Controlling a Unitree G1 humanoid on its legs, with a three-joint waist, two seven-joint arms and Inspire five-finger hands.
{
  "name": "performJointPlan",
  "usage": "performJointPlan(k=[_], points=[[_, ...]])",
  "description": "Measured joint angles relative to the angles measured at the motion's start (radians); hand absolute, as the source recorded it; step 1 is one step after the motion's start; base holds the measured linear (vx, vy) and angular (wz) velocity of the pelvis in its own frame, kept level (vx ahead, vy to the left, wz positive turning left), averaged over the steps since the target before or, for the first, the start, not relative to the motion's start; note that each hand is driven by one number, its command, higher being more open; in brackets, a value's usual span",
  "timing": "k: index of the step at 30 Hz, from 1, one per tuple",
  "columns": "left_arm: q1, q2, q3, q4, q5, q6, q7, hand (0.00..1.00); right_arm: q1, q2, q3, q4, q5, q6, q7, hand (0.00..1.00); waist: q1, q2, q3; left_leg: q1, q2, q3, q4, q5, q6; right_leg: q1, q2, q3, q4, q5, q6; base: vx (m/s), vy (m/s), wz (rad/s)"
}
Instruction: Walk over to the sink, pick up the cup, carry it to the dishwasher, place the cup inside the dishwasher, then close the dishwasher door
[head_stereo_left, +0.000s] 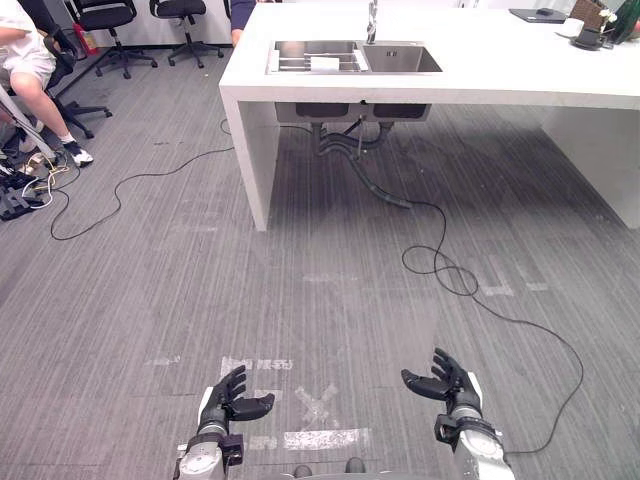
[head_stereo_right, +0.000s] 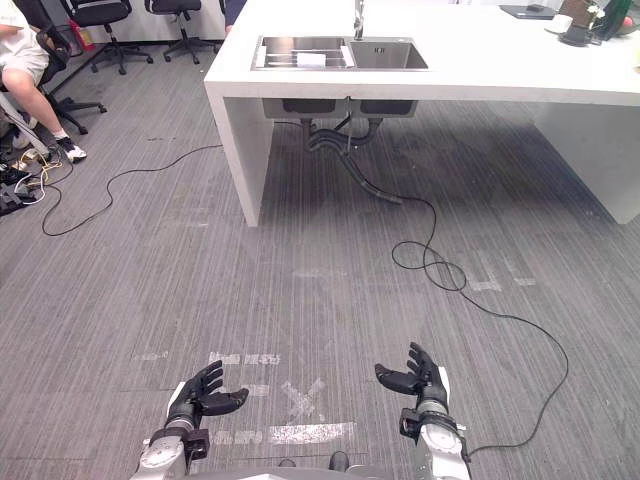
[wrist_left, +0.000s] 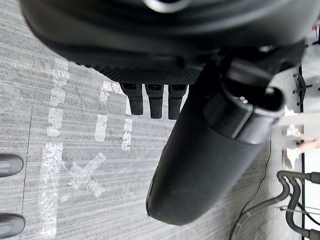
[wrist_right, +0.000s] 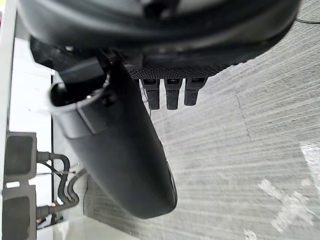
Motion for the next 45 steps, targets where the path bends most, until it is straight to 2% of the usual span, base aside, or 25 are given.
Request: performJointPlan(k=[13, 25, 37, 40, 45], points=[[0.03, -0.006, 0.055, -0.002, -0.038, 0.0, -0.001, 0.9, 0.01, 0.004, -0.033, 0.0, 0.005, 0.0, 0.006, 0.9, 0.0, 0.003, -0.002, 0.0, 0.001, 0.006, 0.0, -0.003, -0.004, 0.0, 0.001, 0.006, -0.002, 0.001, 0.0, 0.0, 0.0, 0.0], [0.033, -0.011, 0.055, -0.002, -0.056, 0.0, -0.001, 0.9, 0.036, 0.006, -0.039, 0.0, 0.01, 0.0, 0.005, 0.9, 0.0, 0.007, -0.004, 0.001, 0.005, 0.025, 0.001, -0.009, -0.012, -0.004, 0.006, 0.026, -0.002, 0.001, 0.0, 0.0, 0.01, -0.05], [0.034, -0.021, 0.052, -0.019, -0.066, 0.0, -0.001, 0.9, 0.036, 0.006, -0.039, -0.006, 0.014, 0.0, 0.003, 0.9, 0.001, 0.012, -0.004, -0.023, 0.006, 0.029, 0.006, -0.02, -0.007, -0.025, 0.007, 0.029, -0.001, -0.005, 0.004, 0.0, 0.008, -0.01], [0.036, -0.032, 0.052, -0.046, -0.076, 0.0, 0.0, 0.9, 0.035, 0.006, -0.039, -0.011, 0.018, 0.0, -0.001, 0.9, 0.003, 0.02, 0.002, -0.044, 0.006, 0.034, 0.03, -0.039, -0.008, -0.043, 0.006, 0.033, 0.012, -0.011, 0.005, 0.04, 0.036, -0.06], [0.041, -0.045, 0.052, -0.096, -0.078, -0.001, 0.001, 0.9, 0.025, 0.005, -0.039, -0.017, 0.05, 0.0, -0.012, 0.9, 0.017, 0.033, 0.01, -0.102, 0.017, 0.063, 0.132, -0.116, -0.002, -0.089, 0.008, 0.06, 0.077, -0.054, 0.012, 0.05, 0.041, -0.18]])
